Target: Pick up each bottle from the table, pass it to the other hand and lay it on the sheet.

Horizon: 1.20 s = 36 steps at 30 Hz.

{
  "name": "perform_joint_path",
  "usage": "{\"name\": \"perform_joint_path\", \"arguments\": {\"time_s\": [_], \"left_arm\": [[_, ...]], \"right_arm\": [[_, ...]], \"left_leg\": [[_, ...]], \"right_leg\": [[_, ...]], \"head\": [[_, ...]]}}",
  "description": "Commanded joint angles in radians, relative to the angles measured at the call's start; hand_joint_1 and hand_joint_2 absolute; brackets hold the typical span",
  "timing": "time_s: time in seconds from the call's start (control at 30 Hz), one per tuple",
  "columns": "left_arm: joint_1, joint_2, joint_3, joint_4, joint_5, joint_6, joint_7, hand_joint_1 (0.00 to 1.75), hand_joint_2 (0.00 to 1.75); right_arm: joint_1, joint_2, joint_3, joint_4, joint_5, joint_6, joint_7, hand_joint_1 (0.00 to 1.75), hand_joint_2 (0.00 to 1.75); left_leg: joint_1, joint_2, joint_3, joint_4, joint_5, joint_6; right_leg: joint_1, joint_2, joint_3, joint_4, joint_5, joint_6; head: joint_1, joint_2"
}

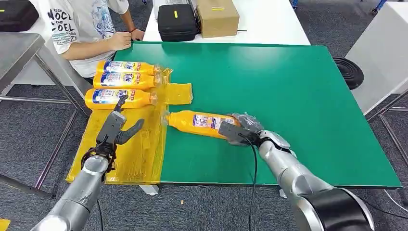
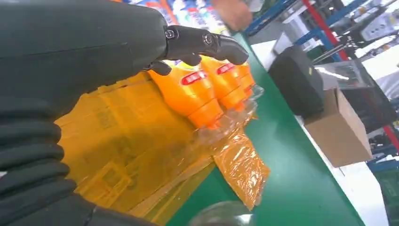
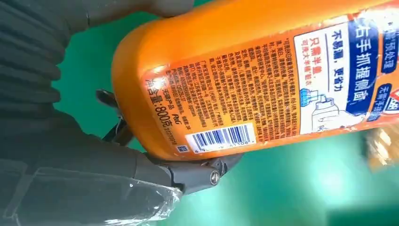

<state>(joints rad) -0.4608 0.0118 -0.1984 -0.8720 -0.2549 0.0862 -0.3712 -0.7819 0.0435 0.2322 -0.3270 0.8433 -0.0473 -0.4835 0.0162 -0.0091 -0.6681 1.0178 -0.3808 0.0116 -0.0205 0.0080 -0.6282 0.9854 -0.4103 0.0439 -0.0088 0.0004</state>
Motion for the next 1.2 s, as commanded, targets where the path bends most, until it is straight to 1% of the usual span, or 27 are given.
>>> {"name": "perform_joint_path", "arguments": {"time_s": [0.03,0.1,0.13,0.17,0.2,0.23,0.27,0.3,0.33,0.37,0.4,0.43,0.47,0.5,0.63,0.67,0.7,0.73,0.8,0.83,0.87,0.9,0.93,0.97,1.0,1.07,1.2], "left_arm": [[0.076,0.056,0.091,-0.053,0.112,-0.035,-0.007,0.0,1.75],[0.088,0.056,0.112,-0.07,0.143,-0.033,-0.011,0.0,1.75],[0.1,0.053,0.133,-0.087,0.179,-0.039,-0.009,0.0,1.75],[0.104,0.052,0.142,-0.093,0.197,-0.047,-0.007,0.0,1.75],[0.115,0.052,0.158,-0.104,0.245,-0.079,0.006,0.0,1.75],[0.12,0.051,0.17,-0.107,0.298,-0.125,0.015,0.0,1.75],[0.121,0.053,0.172,-0.105,0.326,-0.147,0.018,0.0,1.75],[0.116,0.048,0.173,-0.094,0.378,-0.199,0.026,0.0,1.75],[0.109,0.045,0.16,-0.082,0.418,-0.256,0.03,0.0,1.75],[0.105,0.041,0.154,-0.077,0.432,-0.283,0.034,0.0,1.75],[0.096,0.029,0.14,-0.066,0.463,-0.334,0.045,0.0,1.75],[0.091,0.019,0.128,-0.062,0.46,-0.33,0.044,0.0,1.75],[0.085,0.015,0.114,-0.055,0.48,-0.359,0.051,0.0,1.75],[0.076,0.005,0.09,-0.049,0.48,-0.37,0.053,0.0,1.75],[0.061,-0.034,0.036,-0.05,0.473,-0.375,0.056,0.0,1.75],[0.061,-0.038,0.03,-0.051,0.472,-0.374,0.056,0.0,1.75],[0.053,-0.048,-0.008,-0.055,0.456,-0.389,0.059,0.0,1.75],[0.05,-0.057,-0.012,-0.056,0.456,-0.386,0.059,0.0,1.75],[0.044,-0.067,-0.041,-0.06,0.443,-0.384,0.062,0.0,1.75],[0.043,-0.078,-0.073,-0.074,0.427,-0.388,0.063,0.0,1.75],[0.045,-0.084,-0.096,-0.093,0.415,-0.386,0.064,0.0,1.75],[0.046,-0.088,-0.11,-0.103,0.408,-0.388,0.064,0.0,1.75],[0.051,-0.093,-0.126,-0.125,0.401,-0.385,0.064,0.0,1.75],[0.057,-0.092,-0.141,-0.144,0.394,-0.385,0.064,0.0,1.75],[0.062,-0.096,-0.154,-0.166,0.391,-0.385,0.064,0.0,1.75],[0.063,-0.098,-0.157,-0.172,0.391,-0.384,0.064,0.0,1.75],[0.068,-0.092,-0.176,-0.203,0.379,-0.386,0.059,0.0,1.75]], "right_arm": [[0.074,-0.016,-0.233,-0.091,-0.215,-0.036,-0.182,1.75,1.75],[0.106,-0.015,-0.26,-0.121,-0.264,-0.04,-0.215,1.75,1.75],[0.134,-0.011,-0.273,-0.16,-0.299,-0.044,-0.215,1.75,1.75],[0.147,-0.007,-0.277,-0.181,-0.315,-0.042,-0.215,1.75,1.75],[0.173,-0.006,-0.273,-0.217,-0.335,-0.046,-0.215,1.75,1.75],[0.197,-0.002,-0.264,-0.265,-0.359,-0.049,-0.215,1.75,1.75],[0.211,0.0,-0.255,-0.29,-0.38,-0.049,-0.215,1.75,1.75],[0.232,0.004,-0.234,-0.338,-0.41,-0.048,-0.215,1.75,1.75],[0.25,0.01,-0.213,-0.382,-0.438,-0.047,-0.215,1.75,1.75],[0.257,0.015,-0.207,-0.403,-0.453,-0.038,-0.215,1.75,1.75],[0.268,0.027,-0.189,-0.435,-0.472,-0.023,-0.215,1.75,1.75],[0.266,0.037,-0.185,-0.429,-0.469,-0.032,-0.215,1.75,1.75],[0.268,0.042,-0.17,-0.445,-0.48,-0.015,-0.215,1.75,1.75],[0.271,0.054,-0.151,-0.457,-0.491,0.005,-0.215,1.75,1.75],[0.257,0.094,-0.122,-0.434,-0.49,0.0,-0.215,1.75,1.75],[0.256,0.098,-0.119,-0.433,-0.5,0.015,-0.215,1.75,1.75],[0.248,0.112,-0.104,-0.406,-0.493,0.028,-0.215,1.75,1.75],[0.249,0.118,-0.102,-0.404,-0.492,0.025,-0.215,1.75,1.75],[0.246,0.133,-0.092,-0.388,-0.495,0.038,-0.215,1.75,1.75],[0.244,0.144,-0.076,-0.367,-0.48,0.039,-0.215,1.75,1.75],[0.244,0.152,-0.067,-0.357,-0.484,0.057,-0.215,1.75,1.75],[0.242,0.155,-0.056,-0.345,-0.474,0.061,-0.215,1.75,1.75],[0.243,0.166,-0.047,-0.331,-0.462,0.048,-0.215,1.75,1.75],[0.24,0.172,-0.043,-0.317,-0.471,0.069,-0.215,1.75,1.75],[0.238,0.18,-0.037,-0.295,-0.472,0.076,-0.215,1.75,1.75],[0.239,0.183,-0.035,-0.295,-0.472,0.074,-0.215,1.75,1.75],[0.234,0.188,-0.033,-0.271,-0.481,0.099,-0.215,1.75,1.75]], "left_leg": [[0.0,0.002,0.008,-0.001,-0.003,0.0],[0.0,0.0,0.004,-0.001,-0.002,0.0],[0.0,0.001,0.007,-0.001,-0.003,0.0],[0.001,0.0,0.004,-0.001,-0.002,0.0],[0.0,0.001,0.007,-0.001,-0.003,0.0],[0.0,0.0,0.004,-0.001,-0.002,0.0],[0.0,0.001,0.008,-0.001,-0.004,0.0],[0.0,0.001,0.007,-0.001,-0.003,0.0],[0.0,0.001,0.005,-0.001,-0.002,0.0],[0.0,0.001,0.007,0.0,-0.004,0.0],[0.0,0.001,0.004,0.0,-0.003,0.0],[0.0,0.0,0.001,0.0,-0.001,0.0],[0.0,0.001,0.004,0.0,-0.003,0.0],[0.0,0.001,0.002,0.0,-0.002,0.0],[0.0,0.0,0.003,0.0,-0.002,0.0],[0.0,0.0,0.006,0.001,-0.003,0.0],[0.0,-0.001,0.008,0.001,-0.004,0.0],[0.0,-0.001,0.003,0.0,-0.002,0.0],[0.0,-0.001,0.007,0.001,-0.004,0.0],[0.0,-0.001,0.003,0.0,-0.002,0.0],[0.0,-0.001,0.007,0.001,-0.004,0.0],[0.0,-0.001,0.003,0.0,-0.002,0.0],[0.0,-0.001,0.006,0.001,-0.004,0.0],[0.0,0.0,0.004,0.0,-0.003,0.0],[0.0,-0.001,0.007,0.0,-0.004,0.0],[0.0,0.0,0.002,0.0,-0.001,0.0],[0.0,0.0,0.009,0.0,-0.004,0.0]], "right_leg": [[0.001,0.0,0.008,-0.002,-0.003,-0.002],[0.001,-0.001,0.005,-0.002,-0.002,-0.002],[0.001,0.0,0.007,-0.002,-0.003,-0.002],[0.001,-0.001,0.005,-0.002,-0.002,-0.002],[0.001,-0.001,0.007,-0.001,-0.003,-0.003],[0.001,-0.001,0.004,-0.001,-0.002,-0.002],[0.001,0.0,0.008,-0.002,-0.003,-0.003],[0.001,0.0,0.007,-0.001,-0.003,-0.002],[0.001,0.0,0.005,-0.001,-0.002,-0.002],[0.001,0.0,0.007,-0.001,-0.003,-0.003],[0.0,-0.001,0.004,0.0,-0.003,-0.002],[0.0,-0.001,0.001,-0.001,-0.001,-0.001],[0.0,-0.001,0.004,0.0,-0.003,-0.002],[0.0,-0.001,0.002,0.0,-0.002,-0.002],[0.001,-0.002,0.003,0.0,-0.002,-0.002],[0.001,-0.002,0.006,0.0,-0.003,-0.003],[0.001,-0.003,0.008,0.001,-0.005,-0.003],[0.0,-0.002,0.003,0.0,-0.003,-0.002],[0.001,-0.003,0.007,0.001,-0.004,-0.003],[0.001,-0.002,0.004,0.0,-0.002,-0.002],[0.001,-0.003,0.007,0.0,-0.004,-0.003],[0.001,-0.002,0.004,0.0,-0.002,-0.002],[0.001,-0.003,0.007,0.0,-0.004,-0.003],[0.001,-0.002,0.005,0.0,-0.003,-0.002],[0.001,-0.002,0.008,0.0,-0.004,-0.003],[0.0,-0.001,0.003,-0.001,-0.002,-0.001],[0.001,-0.002,0.009,0.0,-0.005,-0.003]], "head": [[0.0,0.0],[0.0,0.0],[0.0,0.0],[0.0,0.0],[0.0,0.0],[0.0,0.0],[0.0,0.0],[0.0,0.0],[0.0,0.0],[0.0,0.0],[0.0,0.0],[0.0,0.0],[0.0,0.0],[0.0,0.0],[0.0,0.0],[0.0,0.0],[0.0,0.0],[0.0,0.0],[0.0,0.0],[0.0,0.0],[0.0,0.0],[0.0,0.0],[0.0,0.0],[0.0,0.0],[0.0,0.0],[0.0,0.0],[0.0,0.0]]}}
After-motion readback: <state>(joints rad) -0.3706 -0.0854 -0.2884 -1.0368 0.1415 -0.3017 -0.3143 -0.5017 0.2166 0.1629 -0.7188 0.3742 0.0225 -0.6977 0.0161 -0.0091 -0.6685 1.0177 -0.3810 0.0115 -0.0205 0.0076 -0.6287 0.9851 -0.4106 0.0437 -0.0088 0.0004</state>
